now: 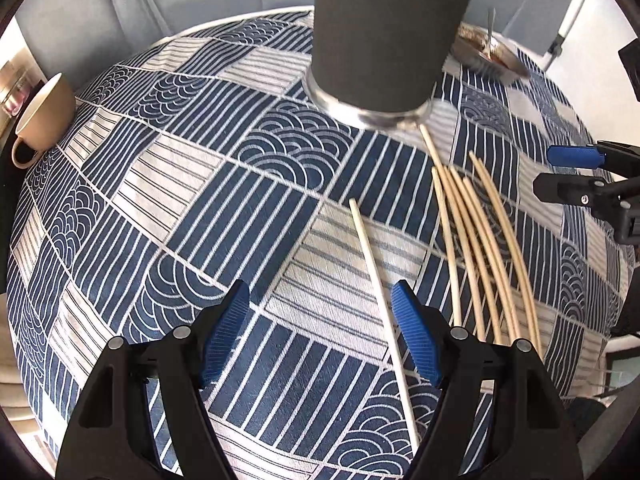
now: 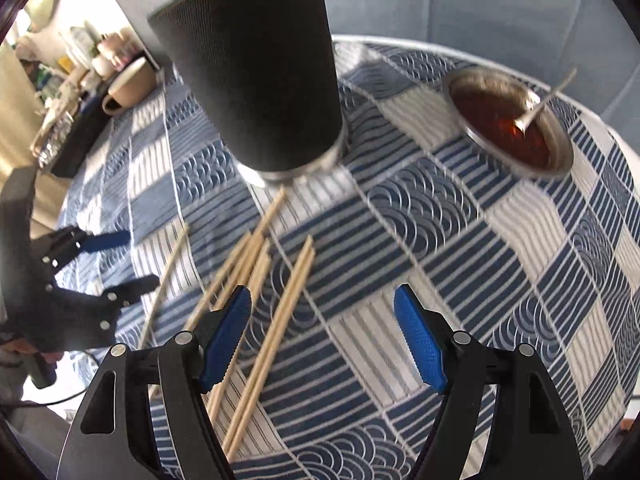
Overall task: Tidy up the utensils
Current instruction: 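Move both open tools back down toward the remaining chopsticks, then grasp a chopstick with the left tool while the right tool grasps another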
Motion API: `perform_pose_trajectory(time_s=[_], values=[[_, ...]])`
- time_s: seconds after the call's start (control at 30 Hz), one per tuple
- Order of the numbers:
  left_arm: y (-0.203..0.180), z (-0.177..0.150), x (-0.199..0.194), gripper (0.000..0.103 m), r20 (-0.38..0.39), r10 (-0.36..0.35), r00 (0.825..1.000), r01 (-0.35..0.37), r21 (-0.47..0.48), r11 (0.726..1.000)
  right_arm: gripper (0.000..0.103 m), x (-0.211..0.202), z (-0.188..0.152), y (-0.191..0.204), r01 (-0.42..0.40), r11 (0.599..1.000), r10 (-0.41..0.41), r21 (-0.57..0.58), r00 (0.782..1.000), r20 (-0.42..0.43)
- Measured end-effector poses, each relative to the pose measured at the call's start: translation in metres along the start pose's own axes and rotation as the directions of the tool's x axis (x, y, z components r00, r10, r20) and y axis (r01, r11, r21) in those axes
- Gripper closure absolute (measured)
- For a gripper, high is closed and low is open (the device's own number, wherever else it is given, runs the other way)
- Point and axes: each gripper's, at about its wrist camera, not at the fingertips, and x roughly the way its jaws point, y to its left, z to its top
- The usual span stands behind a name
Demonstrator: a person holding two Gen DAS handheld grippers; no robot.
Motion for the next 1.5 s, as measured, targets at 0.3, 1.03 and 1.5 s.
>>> perform_pose_trajectory(time_s=[0.3, 1.03, 1.5], values=[[-0.004, -0.003, 0.004, 0.027, -0.014, 0.023, 1.000, -0.023, 0.022, 0.999, 0.033, 0.022, -0.014, 0.001, 0.124, 0.991, -0.120, 0.048, 0.990, -0.079], [0.002, -0.011, 0.004, 0.020, -0.034, 0.069, 0.997, -0.069, -0.001, 0.998, 0.033, 0.040, 0.000, 0.018, 0.180, 0.982, -0.173, 0.064, 0.980, -0.096], [0.002, -0.010, 0.001, 0.034, -0.081, 0.059, 0.995, -0.059, 0.007, 0.998, 0.058, 0.046, -0.009, 0.036, 0.169, 0.984, -0.161, 0.050, 0.978, -0.130]])
